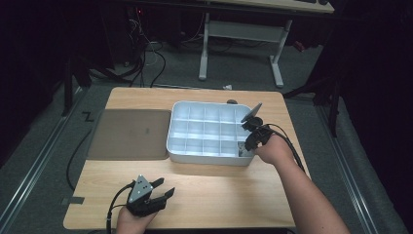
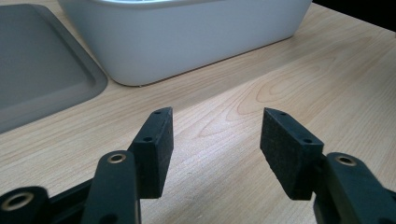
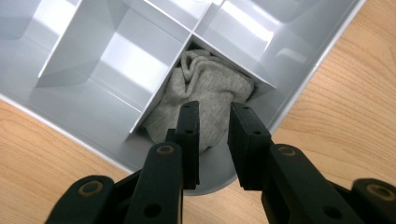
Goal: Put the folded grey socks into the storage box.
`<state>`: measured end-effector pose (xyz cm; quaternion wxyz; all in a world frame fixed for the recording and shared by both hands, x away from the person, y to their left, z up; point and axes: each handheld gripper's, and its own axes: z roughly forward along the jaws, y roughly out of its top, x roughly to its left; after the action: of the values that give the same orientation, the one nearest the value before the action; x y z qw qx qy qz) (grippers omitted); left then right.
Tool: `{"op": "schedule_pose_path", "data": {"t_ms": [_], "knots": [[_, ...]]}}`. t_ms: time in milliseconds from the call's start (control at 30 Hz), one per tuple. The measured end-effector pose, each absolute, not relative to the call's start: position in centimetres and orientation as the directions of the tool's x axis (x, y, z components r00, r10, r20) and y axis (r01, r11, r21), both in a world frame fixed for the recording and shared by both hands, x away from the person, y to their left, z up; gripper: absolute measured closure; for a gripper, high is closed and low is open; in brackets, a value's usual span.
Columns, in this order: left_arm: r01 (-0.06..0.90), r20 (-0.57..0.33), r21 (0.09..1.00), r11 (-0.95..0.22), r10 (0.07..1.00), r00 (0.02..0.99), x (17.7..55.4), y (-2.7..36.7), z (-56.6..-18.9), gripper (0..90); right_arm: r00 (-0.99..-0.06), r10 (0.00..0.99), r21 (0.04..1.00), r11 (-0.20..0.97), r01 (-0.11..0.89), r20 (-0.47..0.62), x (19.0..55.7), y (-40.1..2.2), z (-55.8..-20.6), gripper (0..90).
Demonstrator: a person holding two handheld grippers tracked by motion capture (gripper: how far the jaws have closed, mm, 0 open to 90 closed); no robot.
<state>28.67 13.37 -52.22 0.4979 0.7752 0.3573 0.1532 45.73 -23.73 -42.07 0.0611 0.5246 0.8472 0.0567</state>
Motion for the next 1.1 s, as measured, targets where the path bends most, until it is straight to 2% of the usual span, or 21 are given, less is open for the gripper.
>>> {"op": "schedule_pose_path", "data": {"t_ms": [367, 567, 733, 1100], "knots": [[0.4, -0.113, 0.881, -0.253, 0.709, 0.697, 28.6, 13.3, -52.2, 45.4, -0.449, 0.892, 0.287, 0.444, 0.849, -0.05, 44.1, -24.1, -41.1, 69.2], [0.401, -0.109, 0.88, -0.255, 0.712, 0.693, 28.6, 13.2, -52.2, 46.1, -0.455, 0.889, 0.363, 0.44, 0.821, -0.047, 41.5, -24.5, -41.0, 66.2], [0.405, -0.108, 0.879, -0.254, 0.72, 0.686, 28.7, 13.2, -52.3, 46.1, -0.446, 0.895, 0.469, 0.403, 0.786, -0.021, 39.1, -25.5, -40.7, 64.3], [0.405, -0.106, 0.876, -0.264, 0.712, 0.694, 28.6, 12.7, -52.5, 46.2, -0.475, 0.88, 0.644, 0.369, 0.671, -0.009, 34.6, -27.3, -43.5, 52.8]]}}
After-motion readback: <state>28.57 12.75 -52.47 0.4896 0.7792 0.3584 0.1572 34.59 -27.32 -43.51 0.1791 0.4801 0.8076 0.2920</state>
